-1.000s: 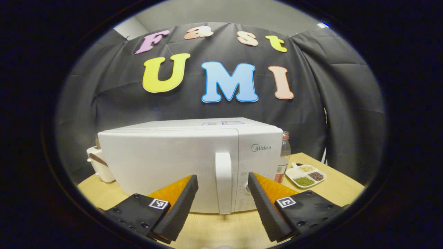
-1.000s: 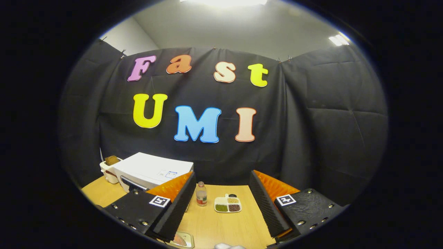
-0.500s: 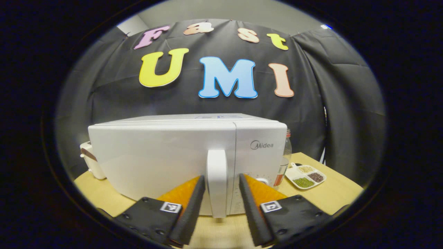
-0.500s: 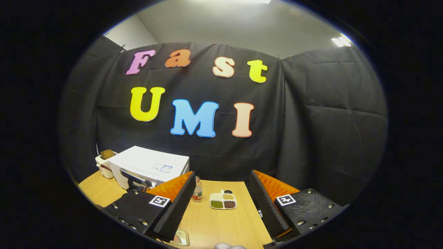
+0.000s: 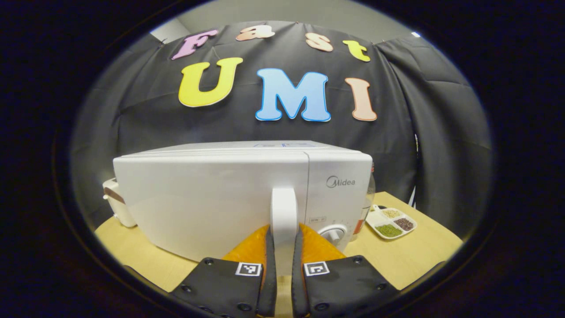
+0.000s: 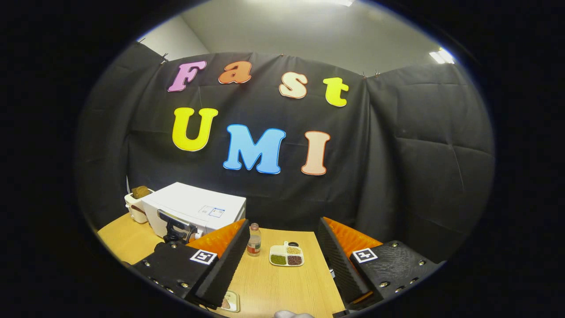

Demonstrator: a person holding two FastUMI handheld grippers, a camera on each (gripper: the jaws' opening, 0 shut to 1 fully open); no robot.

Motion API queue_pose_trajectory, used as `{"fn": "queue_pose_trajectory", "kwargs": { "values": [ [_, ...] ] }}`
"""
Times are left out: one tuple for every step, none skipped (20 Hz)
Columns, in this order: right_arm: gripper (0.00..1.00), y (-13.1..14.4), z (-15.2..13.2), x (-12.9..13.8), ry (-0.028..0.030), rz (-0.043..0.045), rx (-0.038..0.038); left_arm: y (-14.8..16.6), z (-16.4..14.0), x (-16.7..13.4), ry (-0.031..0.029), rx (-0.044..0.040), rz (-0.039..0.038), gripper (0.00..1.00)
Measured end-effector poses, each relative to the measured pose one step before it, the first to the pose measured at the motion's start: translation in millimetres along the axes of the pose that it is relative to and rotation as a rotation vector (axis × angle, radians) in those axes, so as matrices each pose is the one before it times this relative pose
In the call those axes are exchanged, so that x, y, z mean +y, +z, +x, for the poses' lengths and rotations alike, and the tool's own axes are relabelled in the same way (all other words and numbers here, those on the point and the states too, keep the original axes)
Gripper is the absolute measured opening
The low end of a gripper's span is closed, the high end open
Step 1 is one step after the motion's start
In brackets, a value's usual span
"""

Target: Open the microwave oven with the left hand, put the food in, and close the microwave oven.

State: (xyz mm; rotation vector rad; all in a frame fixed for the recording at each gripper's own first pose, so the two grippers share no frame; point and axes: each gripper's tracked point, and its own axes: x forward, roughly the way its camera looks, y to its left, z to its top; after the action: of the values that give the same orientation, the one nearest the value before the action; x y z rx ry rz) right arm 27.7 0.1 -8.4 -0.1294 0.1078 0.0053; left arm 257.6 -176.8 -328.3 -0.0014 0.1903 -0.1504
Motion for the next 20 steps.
{"fn": "queue_pose_trajectory", "kwargs": {
  "values": [
    [0.95, -0.08, -1.66, 0.18, 0.00157, -0.00174, -0.00043, -1.76, -0.32, -0.70, -0.00362, 0.00469, 0.00412, 0.21],
    [0.96, 1.11, -1.74, -0.40, -0.00154, -0.00142, -0.00262, 0.53, -0.70, 0.40, -0.00775, 0.00032, 0.00142, 0.21],
    [0.96, 0.12, -1.72, -0.83, 0.00073, -0.00363, -0.00170, 0.33, 0.00, -0.58, -0.00951, 0.00124, 0.00436, 0.21],
    [0.96, -0.03, -2.30, -1.15, -0.00337, -0.00473, -0.00114, 0.18, -0.11, 0.09, -0.00658, 0.00378, 0.00310, 0.21],
    [0.96, 0.63, -0.13, -1.09, 0.00078, 0.00051, -0.00271, 0.28, -0.73, 0.73, -0.00362, 0.00003, 0.00128, 0.21],
    [0.96, 0.05, -1.12, 0.93, 0.00196, 0.00554, 0.00039, 0.18, 0.16, 0.80, 0.00185, 0.00420, -0.00039, 0.21],
    [0.96, -2.09, -1.28, 0.34, 0.00378, 0.00524, 0.00306, -1.24, -0.20, 0.03, 0.00318, 0.00081, -0.00534, 0.21],
    [0.96, -0.31, -0.96, 0.36, 0.00248, 0.00328, 0.00206, 0.18, -0.61, 0.35, 0.00573, 0.00341, -0.00603, 0.21],
    [0.96, -0.78, -0.46, 0.09, 0.00371, 0.00091, 0.00178, -0.01, 0.03, -0.08, 0.00435, 0.00209, 0.00751, 0.21],
    [0.96, 0.44, -0.96, 0.38, 0.00403, 0.00161, 0.00070, -1.14, -1.29, -0.22, 0.00060, 0.00834, 0.00426, 0.21],
    [0.96, -0.39, -1.42, 0.33, 0.00485, 0.00236, -0.00138, -5.20, -5.95, 0.28, 0.00136, 0.02179, -0.01030, 0.21],
    [0.96, 1.16, -0.94, -0.82, 0.00195, 0.00259, -0.00360, -10.03, -14.52, 1.55, 0.00259, 0.01811, -0.01836, 0.21],
    [0.96, -0.45, -0.54, -0.69, 0.00410, 0.00433, -0.00054, 3.27, -14.64, 0.69, -0.00288, -0.04132, 0.02589, 0.22],
    [0.96, 0.74, -0.82, 0.25, 0.00484, 0.01189, -0.00488, 2.08, -16.04, 2.81, 0.00538, -0.03145, 0.02991, 0.22],
    [0.96, -1.06, -1.47, 1.91, 0.00976, 0.01225, 0.00249, -4.42, -15.29, 5.34, 0.00034, -0.01126, 0.02201, 0.21],
    [0.95, -2.19, -1.65, 2.87, 0.00927, 0.01020, 0.00695, -4.21, -13.60, 4.01, -0.00382, 0.00692, -0.00242, 0.21],
    [0.95, -2.32, -1.74, 3.05, 0.01061, 0.01403, 0.00435, -4.56, -10.87, 2.48, -0.00532, 0.00603, -0.01164, 0.21],
    [0.96, -0.05, -2.37, 5.82, 0.01645, 0.01079, -0.00156, -2.33, -9.87, 4.47, -0.00139, 0.01061, -0.00189, 0.21],
    [0.96, -1.07, -2.20, 5.68, 0.01152, 0.00327, 0.00059, -1.57, -10.19, 5.15, 0.00495, 0.00789, 0.00407, 0.21],
    [0.95, 0.39, -3.64, 4.89, 0.01486, 0.00008, -0.00017, -0.93, -10.56, 4.83, 0.00763, 0.00212, 0.00211, 0.22]
  ]
}}
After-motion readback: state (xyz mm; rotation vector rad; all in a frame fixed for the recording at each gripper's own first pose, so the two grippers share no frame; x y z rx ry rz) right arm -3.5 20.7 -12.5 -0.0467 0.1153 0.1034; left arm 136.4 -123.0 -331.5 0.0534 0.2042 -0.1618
